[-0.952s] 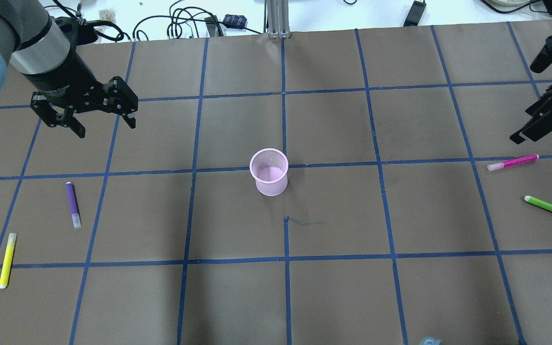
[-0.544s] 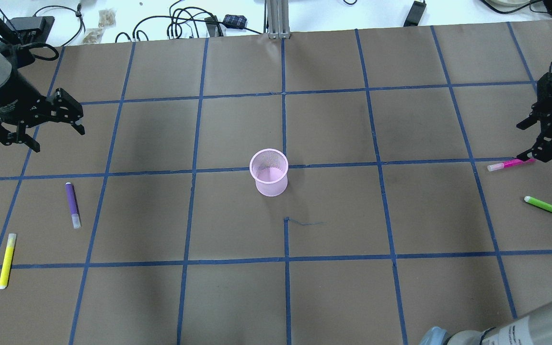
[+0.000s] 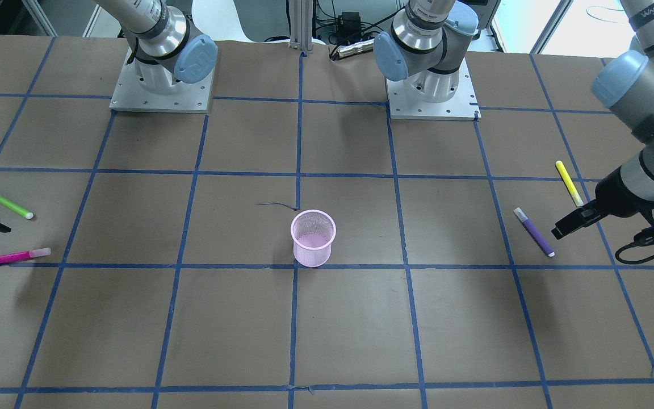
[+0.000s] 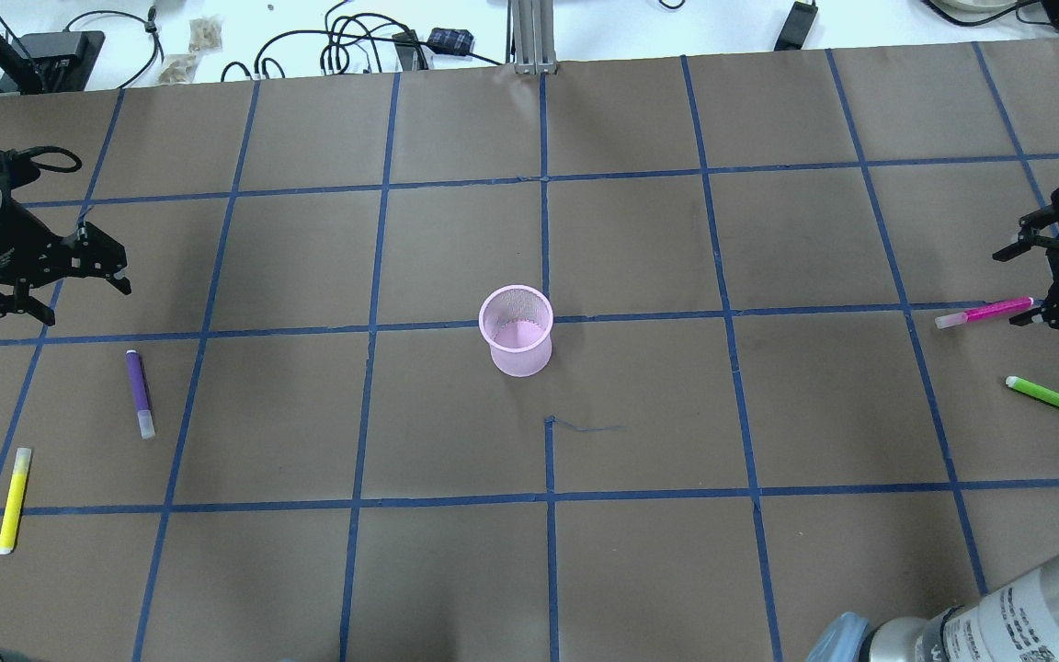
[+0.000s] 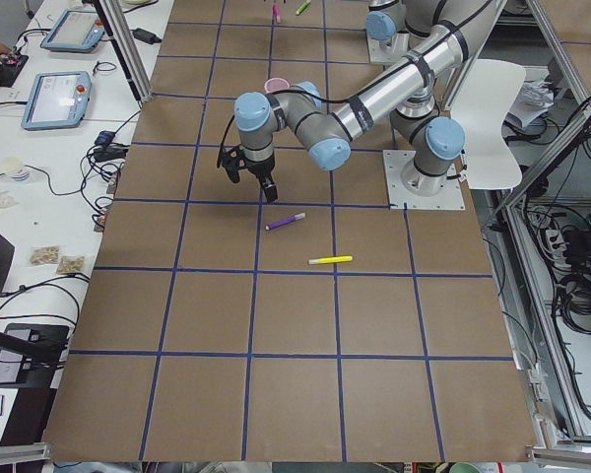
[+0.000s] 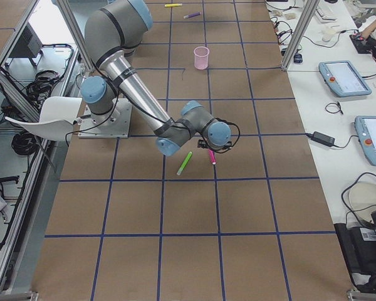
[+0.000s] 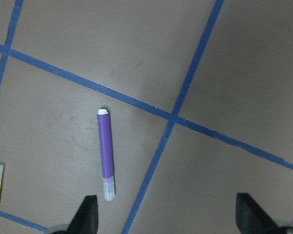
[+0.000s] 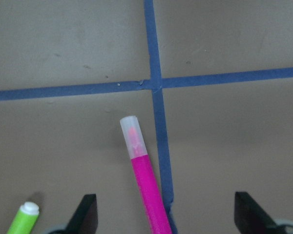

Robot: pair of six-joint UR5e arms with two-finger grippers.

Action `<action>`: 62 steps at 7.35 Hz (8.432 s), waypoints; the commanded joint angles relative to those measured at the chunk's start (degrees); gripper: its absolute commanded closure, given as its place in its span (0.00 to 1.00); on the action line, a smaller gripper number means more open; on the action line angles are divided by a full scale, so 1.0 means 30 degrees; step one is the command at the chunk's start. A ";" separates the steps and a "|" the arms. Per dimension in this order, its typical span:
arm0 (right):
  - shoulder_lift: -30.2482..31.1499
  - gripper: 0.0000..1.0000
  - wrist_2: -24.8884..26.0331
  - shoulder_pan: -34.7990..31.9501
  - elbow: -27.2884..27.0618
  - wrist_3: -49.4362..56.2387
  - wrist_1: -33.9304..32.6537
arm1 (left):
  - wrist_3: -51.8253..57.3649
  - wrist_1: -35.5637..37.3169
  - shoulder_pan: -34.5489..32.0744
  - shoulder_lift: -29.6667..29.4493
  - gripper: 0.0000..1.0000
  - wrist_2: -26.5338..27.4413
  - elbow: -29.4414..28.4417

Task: Insert purple and pink pens into pink cup

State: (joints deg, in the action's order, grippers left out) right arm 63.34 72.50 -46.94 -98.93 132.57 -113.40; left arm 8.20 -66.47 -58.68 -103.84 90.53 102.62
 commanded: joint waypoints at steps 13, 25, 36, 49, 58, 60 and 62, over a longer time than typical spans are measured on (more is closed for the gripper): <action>-0.1894 0.35 -0.1551 0.1261 0.1159 0.2889 0.1854 | 0.0430 0.3437 0.0255 -0.4379 0.35 0.0850 0.0833; -0.1108 1.00 -0.1346 0.1203 0.1130 0.2597 0.2263 | 0.0517 0.3730 -0.0853 -0.2097 1.00 -0.0410 -0.1332; 0.7043 1.00 0.3643 -1.5911 0.1217 -1.6865 0.0928 | 0.0782 0.4432 -0.1445 -0.2211 1.00 -0.0351 -0.1393; 0.0101 1.00 1.5882 -2.6571 0.3208 -2.3303 0.0330 | 0.0810 0.4491 -0.1445 -0.2153 1.00 -0.0380 -0.1130; 0.5363 0.05 1.0406 -1.9817 0.2742 -2.2067 0.0300 | -0.1287 0.6447 -0.6704 -0.0484 1.00 -0.0351 -0.1423; 0.6917 0.03 0.7753 -1.7180 0.2478 -2.5041 0.0329 | -0.3721 0.7854 -0.9079 -0.0133 1.00 -0.0380 -0.1335; 0.8179 0.00 0.5893 -1.5968 0.2477 -2.9984 0.2808 | -0.7052 0.9263 -1.1454 -0.0102 1.00 -0.0380 -0.1160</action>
State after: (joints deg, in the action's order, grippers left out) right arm 85.50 93.25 -97.02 -91.44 52.06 -109.21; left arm -6.69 -41.00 -88.70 -104.29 89.47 98.75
